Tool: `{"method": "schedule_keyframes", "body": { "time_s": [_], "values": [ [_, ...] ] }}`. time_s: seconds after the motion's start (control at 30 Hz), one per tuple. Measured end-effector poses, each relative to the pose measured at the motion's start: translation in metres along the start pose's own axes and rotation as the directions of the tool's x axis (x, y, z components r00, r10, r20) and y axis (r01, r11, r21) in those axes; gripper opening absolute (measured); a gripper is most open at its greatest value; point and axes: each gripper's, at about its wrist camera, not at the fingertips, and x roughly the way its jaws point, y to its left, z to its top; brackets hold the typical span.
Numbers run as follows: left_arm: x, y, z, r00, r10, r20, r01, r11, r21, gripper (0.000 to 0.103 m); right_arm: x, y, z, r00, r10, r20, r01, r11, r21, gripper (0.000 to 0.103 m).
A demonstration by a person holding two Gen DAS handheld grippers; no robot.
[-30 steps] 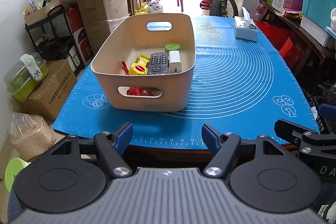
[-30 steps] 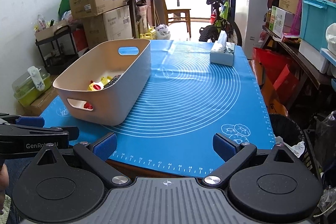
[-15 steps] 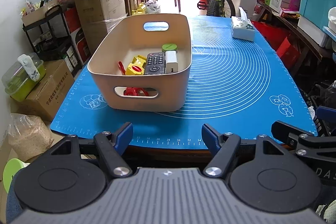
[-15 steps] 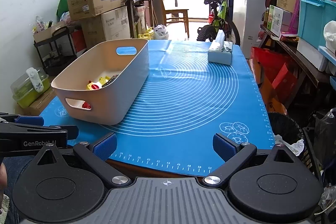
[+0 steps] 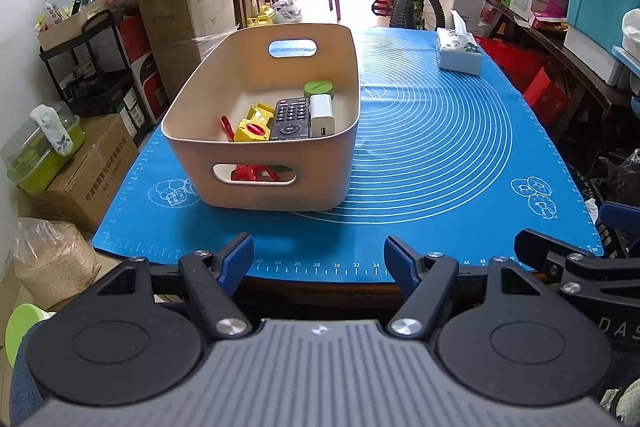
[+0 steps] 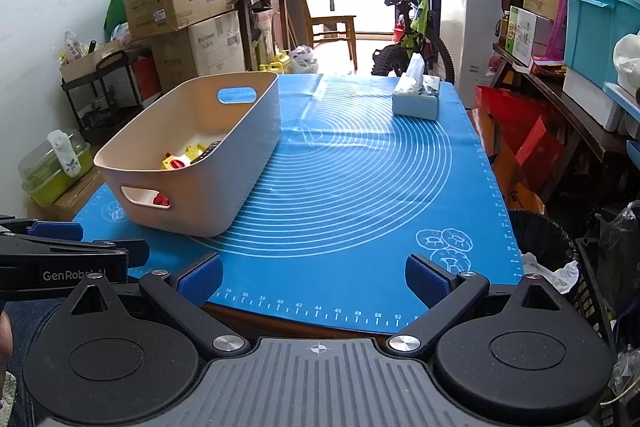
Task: Organize rigid objects
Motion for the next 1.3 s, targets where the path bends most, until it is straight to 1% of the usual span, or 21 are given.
{"method": "schedule_keyframes", "body": {
  "time_s": [1.3],
  "values": [
    [-0.0002,-0.0038,0.0016,1.000,-0.006,0.013,0.006,1.000,0.013,0.073,0.0021,-0.0012,-0.0013,1.000,-0.007,-0.006,0.007,1.000,0.007,0.098]
  ]
}}
